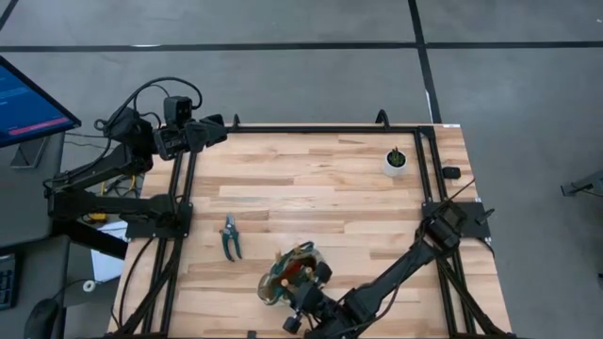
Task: Pick & Place Garden tools in Gardening bag
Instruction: Put the brown trowel into the gardening bag pocket, then put the green shear scissors into the gardening bag pocket
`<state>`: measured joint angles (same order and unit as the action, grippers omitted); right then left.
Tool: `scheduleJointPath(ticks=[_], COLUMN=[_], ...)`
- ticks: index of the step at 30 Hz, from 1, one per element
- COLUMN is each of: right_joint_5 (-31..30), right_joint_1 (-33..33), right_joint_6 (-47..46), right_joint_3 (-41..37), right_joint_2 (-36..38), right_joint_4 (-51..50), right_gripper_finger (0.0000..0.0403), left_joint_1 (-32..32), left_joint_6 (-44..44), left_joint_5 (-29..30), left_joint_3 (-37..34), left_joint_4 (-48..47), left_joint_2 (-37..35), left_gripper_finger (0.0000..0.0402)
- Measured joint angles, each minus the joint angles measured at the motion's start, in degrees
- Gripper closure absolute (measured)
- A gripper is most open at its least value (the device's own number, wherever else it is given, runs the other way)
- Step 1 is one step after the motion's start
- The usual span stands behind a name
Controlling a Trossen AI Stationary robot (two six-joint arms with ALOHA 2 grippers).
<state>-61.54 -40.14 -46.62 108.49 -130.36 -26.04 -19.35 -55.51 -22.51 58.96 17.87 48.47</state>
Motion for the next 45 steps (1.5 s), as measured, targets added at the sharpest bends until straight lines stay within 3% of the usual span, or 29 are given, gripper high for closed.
scheduleJointPath(ticks=[12, 18, 25, 31, 35, 39, 45], right_joint_5=[4.9, 6.82, 13.13, 15.38, 15.4, 15.37, 16.28], right_joint_1=[0.04, -0.02, -0.07, -0.02, -0.16, -0.93, -2.56], right_joint_6=[3.54, 5.08, 8.83, 12.13, 11.23, 8.98, 0.13], right_joint_3=[-0.04, -0.02, 3.9, 11.06, 17.84, 25.25, 25.04], right_joint_2=[-0.91, -0.77, -0.74, -0.72, -0.72, -0.67, 3.31], right_joint_4=[0.87, 2.1, 1.5, -6.6, -17.53, -29.99, -40.26], right_gripper_finger=[0.032, 0.026, 0.0167, 0.0146, 0.0148, 0.0154, 0.0162], left_joint_1=[-0.01, -0.02, 0.0, 0.0, 0.0, 0.15, 5.49], left_joint_6=[0.0, 0.0, 4.21, 7.08, 7.72, 12.92, 11.33], left_joint_5=[-0.04, -1.14, -9.23, -12.25, -12.32, -9.12, 13.1], left_joint_3=[0.0, 0.0, 0.0, -0.02, -0.02, 0.0, -0.02], left_joint_4=[0.0, -0.02, -2.5, -9.04, -18.43, -37.66, -66.98], left_joint_2=[0.0, 0.0, 0.0, 0.0, -0.14, -1.74, -2.91], left_gripper_finger=[0.0399, 0.0399, 0.0399, 0.0399, 0.0399, 0.0399, 0.0399])
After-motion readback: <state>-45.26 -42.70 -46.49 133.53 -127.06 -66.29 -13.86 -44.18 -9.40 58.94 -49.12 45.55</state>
